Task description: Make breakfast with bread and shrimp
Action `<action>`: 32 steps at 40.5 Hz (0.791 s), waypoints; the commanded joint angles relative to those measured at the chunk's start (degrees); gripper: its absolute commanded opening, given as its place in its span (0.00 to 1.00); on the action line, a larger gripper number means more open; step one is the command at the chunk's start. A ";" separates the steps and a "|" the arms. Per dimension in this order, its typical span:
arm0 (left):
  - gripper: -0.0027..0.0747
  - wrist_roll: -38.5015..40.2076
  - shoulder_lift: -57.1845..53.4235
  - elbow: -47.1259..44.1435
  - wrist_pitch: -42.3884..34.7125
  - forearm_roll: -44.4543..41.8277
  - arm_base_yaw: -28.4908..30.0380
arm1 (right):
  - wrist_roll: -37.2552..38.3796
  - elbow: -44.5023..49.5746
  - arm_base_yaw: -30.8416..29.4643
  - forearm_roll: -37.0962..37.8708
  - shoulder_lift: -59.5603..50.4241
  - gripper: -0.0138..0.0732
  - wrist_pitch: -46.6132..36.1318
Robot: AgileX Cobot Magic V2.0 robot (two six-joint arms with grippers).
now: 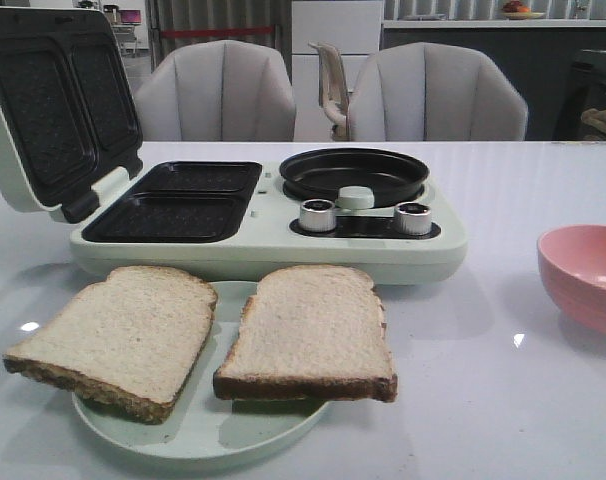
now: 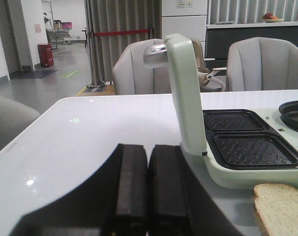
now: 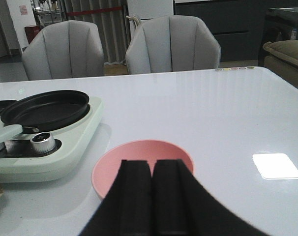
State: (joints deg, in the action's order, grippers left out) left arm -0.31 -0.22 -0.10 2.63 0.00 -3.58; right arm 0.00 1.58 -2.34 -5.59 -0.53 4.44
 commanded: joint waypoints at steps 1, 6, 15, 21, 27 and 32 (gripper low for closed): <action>0.16 0.31 -1.13 -0.38 -4.99 0.00 -0.09 | -0.59 -0.99 0.11 0.04 -1.30 0.20 -5.22; 0.16 0.31 -1.13 -0.38 -4.99 0.00 -0.09 | -0.59 -0.99 0.11 0.04 -1.30 0.20 -6.48; 0.16 0.31 -1.13 0.45 -11.77 0.53 -0.20 | -0.59 -4.57 0.11 -0.35 -1.30 0.20 -5.08; 0.16 0.31 -0.93 8.13 -11.35 0.53 -0.20 | -0.59 -13.75 0.11 -0.29 -0.63 0.20 1.57; 0.16 0.31 2.80 19.87 1.27 -0.58 -0.20 | -0.59 -24.25 0.11 0.28 5.02 0.20 6.23; 0.16 0.31 8.81 29.27 12.03 -0.58 -0.20 | -0.59 -32.62 0.11 0.28 12.38 0.20 11.93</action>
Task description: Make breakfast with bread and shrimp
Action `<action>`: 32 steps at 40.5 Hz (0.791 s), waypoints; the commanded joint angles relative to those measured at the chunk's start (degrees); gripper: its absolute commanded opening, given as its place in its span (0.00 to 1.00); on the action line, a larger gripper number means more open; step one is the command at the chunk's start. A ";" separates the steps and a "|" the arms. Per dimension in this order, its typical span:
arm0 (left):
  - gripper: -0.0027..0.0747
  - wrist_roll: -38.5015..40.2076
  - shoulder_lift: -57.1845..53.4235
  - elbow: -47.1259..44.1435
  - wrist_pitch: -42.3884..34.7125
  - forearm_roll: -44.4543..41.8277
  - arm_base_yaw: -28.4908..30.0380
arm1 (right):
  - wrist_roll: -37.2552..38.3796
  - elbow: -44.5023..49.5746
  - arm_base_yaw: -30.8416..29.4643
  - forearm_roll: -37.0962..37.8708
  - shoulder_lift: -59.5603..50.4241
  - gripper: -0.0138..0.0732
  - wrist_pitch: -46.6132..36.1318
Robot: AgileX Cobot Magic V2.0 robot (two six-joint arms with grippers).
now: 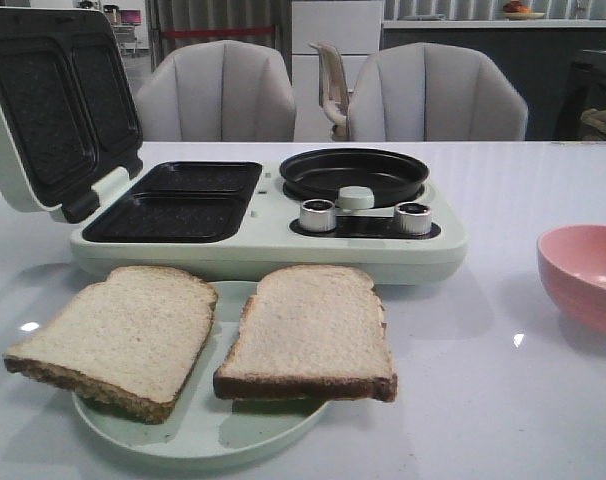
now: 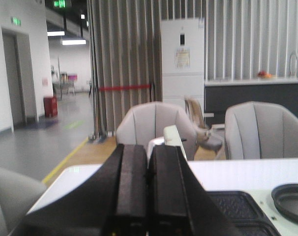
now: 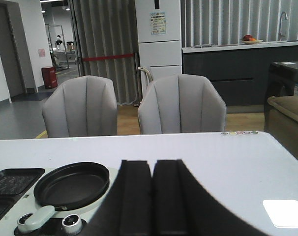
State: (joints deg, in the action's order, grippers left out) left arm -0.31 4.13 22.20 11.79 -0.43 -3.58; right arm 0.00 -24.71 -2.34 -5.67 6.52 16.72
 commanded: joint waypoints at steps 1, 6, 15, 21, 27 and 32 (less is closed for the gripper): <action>0.16 0.31 5.93 8.26 4.32 -0.15 -0.20 | -0.59 -7.57 0.11 0.36 6.57 0.20 0.81; 0.16 0.31 11.66 13.49 10.57 -0.15 -0.20 | -0.59 -13.05 0.11 0.36 13.58 0.20 7.39; 0.16 0.31 19.30 13.89 15.26 -0.15 -0.20 | -0.59 -13.58 0.11 0.36 23.54 0.20 11.76; 0.16 0.31 22.72 13.66 16.18 -0.05 -0.20 | -0.59 -12.76 0.11 0.36 29.43 0.20 13.16; 0.16 0.31 25.36 13.66 16.29 0.06 -0.20 | -0.59 -12.76 0.11 1.42 34.37 0.20 14.08; 0.17 0.31 26.98 13.66 16.29 0.06 -0.20 | -0.59 -12.76 0.11 2.58 36.22 0.25 14.08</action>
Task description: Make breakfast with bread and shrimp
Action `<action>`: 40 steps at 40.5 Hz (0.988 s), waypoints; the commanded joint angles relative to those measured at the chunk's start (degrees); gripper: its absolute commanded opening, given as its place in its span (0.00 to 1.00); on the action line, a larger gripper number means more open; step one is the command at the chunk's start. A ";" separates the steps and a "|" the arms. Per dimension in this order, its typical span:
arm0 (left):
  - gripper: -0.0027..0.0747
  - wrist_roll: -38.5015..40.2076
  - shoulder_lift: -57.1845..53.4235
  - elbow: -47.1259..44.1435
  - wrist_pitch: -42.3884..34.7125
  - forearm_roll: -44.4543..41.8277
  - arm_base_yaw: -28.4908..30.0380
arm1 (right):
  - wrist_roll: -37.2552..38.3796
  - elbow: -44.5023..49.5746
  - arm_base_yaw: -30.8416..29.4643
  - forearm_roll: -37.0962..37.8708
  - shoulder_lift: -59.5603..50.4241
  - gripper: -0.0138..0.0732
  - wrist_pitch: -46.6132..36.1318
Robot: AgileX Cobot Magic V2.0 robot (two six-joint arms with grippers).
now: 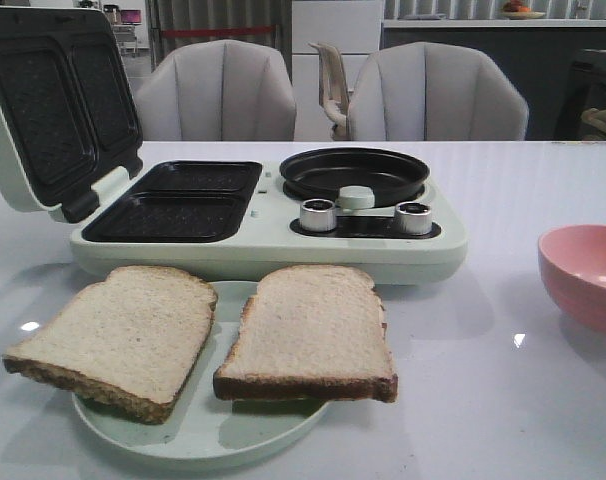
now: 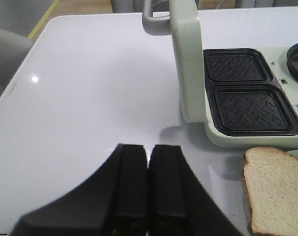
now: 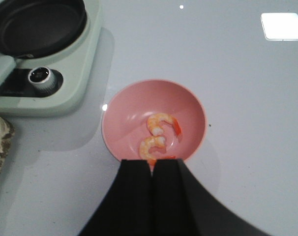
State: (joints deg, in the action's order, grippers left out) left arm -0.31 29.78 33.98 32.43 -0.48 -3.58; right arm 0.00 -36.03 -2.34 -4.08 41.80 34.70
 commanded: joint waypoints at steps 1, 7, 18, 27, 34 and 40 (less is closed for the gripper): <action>0.17 0.31 1.47 1.88 -4.35 0.11 -0.20 | -0.59 -1.45 0.11 0.99 0.99 0.26 -3.89; 0.40 0.31 1.71 1.88 -4.35 0.01 -0.20 | -0.59 -1.45 0.11 1.19 1.41 0.56 -4.11; 0.73 0.31 1.71 1.37 -4.35 -0.07 -0.20 | -0.59 -1.45 0.11 1.19 1.41 0.72 -4.11; 0.72 -8.00 1.71 -1.57 -5.97 0.48 -6.50 | -0.59 -1.45 0.11 1.19 1.41 0.72 -4.11; 0.72 -16.26 2.24 -2.47 -5.87 -0.61 -16.46 | -0.59 -1.45 0.11 1.19 1.41 0.72 -4.11; 0.72 -16.98 6.30 -2.47 -4.82 -6.18 -24.97 | -0.59 -1.45 0.11 1.19 1.41 0.72 -4.11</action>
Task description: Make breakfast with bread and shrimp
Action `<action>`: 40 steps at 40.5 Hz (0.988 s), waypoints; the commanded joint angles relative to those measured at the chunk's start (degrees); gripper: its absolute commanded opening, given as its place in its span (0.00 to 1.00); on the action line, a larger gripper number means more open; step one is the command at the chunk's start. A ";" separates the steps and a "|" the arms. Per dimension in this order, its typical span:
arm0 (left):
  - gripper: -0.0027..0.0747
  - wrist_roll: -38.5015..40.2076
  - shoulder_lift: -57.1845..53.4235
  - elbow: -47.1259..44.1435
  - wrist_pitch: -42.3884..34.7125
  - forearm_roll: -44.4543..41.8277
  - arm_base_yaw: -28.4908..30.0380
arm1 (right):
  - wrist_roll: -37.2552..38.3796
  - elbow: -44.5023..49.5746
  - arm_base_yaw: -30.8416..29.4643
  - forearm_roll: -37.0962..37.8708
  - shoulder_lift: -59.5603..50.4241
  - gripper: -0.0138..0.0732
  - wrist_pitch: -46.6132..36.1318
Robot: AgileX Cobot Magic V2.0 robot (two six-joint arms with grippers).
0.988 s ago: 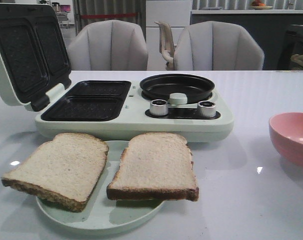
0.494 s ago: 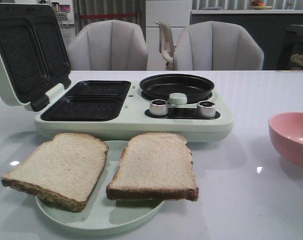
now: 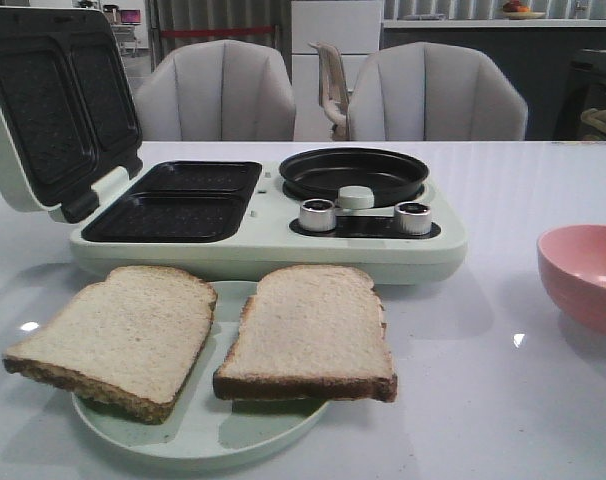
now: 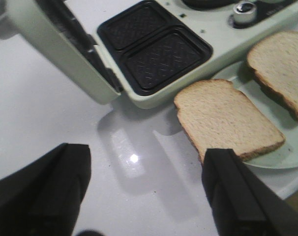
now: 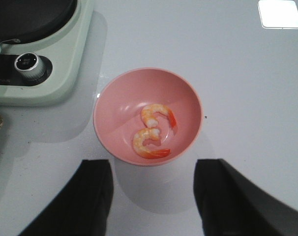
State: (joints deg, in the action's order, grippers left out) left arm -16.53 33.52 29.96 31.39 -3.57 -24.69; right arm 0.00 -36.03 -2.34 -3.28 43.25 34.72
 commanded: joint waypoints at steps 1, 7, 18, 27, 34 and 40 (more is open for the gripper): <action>0.72 -0.76 3.38 1.55 -3.63 -4.66 -4.99 | -0.59 -1.45 0.11 0.39 -0.05 0.72 -4.14; 0.72 -0.76 10.69 1.55 -3.25 -13.99 -12.58 | -0.59 -1.45 0.11 0.39 -0.05 0.72 -4.14; 0.72 2.46 25.58 1.55 -2.74 -27.17 -20.62 | -0.59 -1.45 0.11 0.39 -0.05 0.72 -4.14; 0.72 19.75 34.77 1.55 -2.14 -48.30 -23.98 | -0.59 -1.45 0.11 0.39 -0.05 0.72 -4.14; 0.72 31.81 40.47 1.55 -2.14 -60.88 -24.68 | -0.59 -1.45 0.11 0.39 -0.05 0.72 -4.14; 0.72 38.43 44.34 1.55 -2.93 -68.30 -24.68 | -0.59 -1.45 0.11 0.39 -0.05 0.72 -4.14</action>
State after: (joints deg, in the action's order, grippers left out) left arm 17.58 77.21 29.96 28.96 -66.31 -48.86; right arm 0.00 -36.03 -2.34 -3.24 43.25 34.72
